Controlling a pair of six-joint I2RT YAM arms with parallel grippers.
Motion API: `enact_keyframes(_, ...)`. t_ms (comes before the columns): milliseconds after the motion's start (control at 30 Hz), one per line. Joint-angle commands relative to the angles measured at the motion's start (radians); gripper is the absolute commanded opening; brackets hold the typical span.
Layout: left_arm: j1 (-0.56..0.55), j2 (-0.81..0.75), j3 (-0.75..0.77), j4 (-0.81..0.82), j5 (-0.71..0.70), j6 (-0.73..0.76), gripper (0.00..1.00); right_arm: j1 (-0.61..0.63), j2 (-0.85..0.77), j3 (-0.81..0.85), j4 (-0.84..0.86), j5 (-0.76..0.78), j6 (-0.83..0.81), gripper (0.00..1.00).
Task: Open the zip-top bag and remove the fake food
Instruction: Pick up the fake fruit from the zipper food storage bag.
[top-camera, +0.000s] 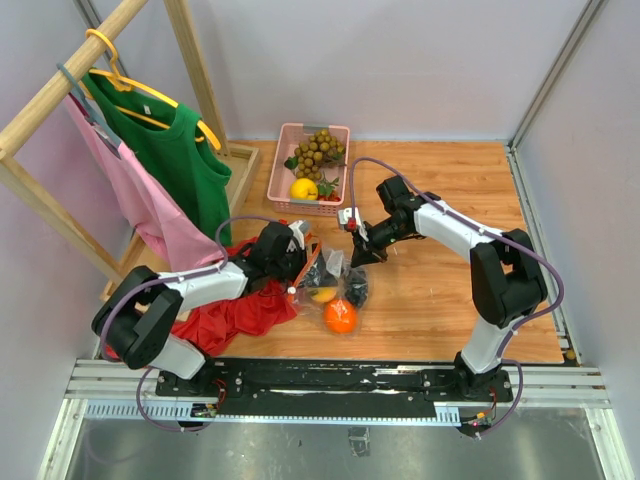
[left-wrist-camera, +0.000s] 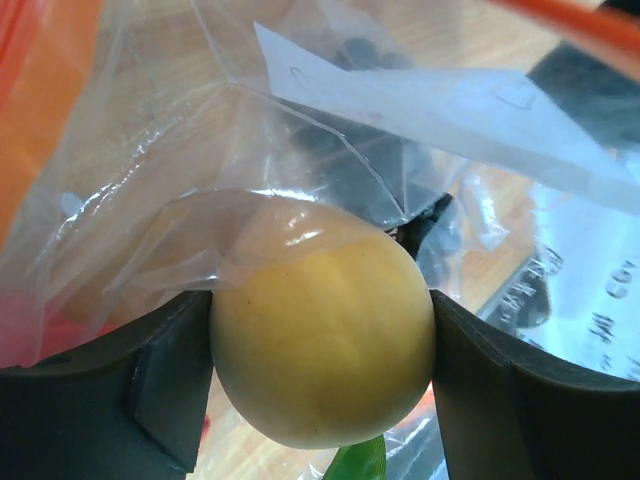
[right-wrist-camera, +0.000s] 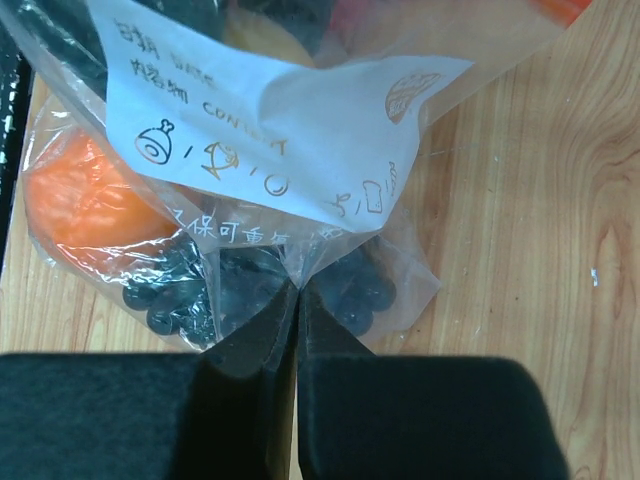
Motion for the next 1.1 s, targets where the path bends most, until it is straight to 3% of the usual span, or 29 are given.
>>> enact_keyframes(0, 0.004, -0.071, 0.005, -0.003, 0.007, -0.019, 0.56, 0.005, -0.035, -0.02, 0.004, 0.049, -0.007, 0.01)
enact_keyframes(333, 0.01, -0.195, -0.089, 0.032, 0.01, -0.084, 0.47, -0.05, -0.06, -0.028, 0.004, 0.055, 0.002, 0.01)
enact_keyframes(600, 0.025, -0.347, -0.198, 0.146, -0.099, -0.272, 0.4, -0.052, -0.096, -0.065, -0.005, 0.007, -0.049, 0.01)
enact_keyframes(900, 0.027, -0.399, -0.197, 0.013, -0.247, -0.331, 0.35, -0.052, -0.156, -0.057, -0.057, -0.115, -0.172, 0.01)
enact_keyframes(1067, 0.028, -0.398, -0.207, 0.126, -0.239, -0.387, 0.35, -0.052, -0.149, -0.021, -0.062, -0.039, -0.212, 0.01)
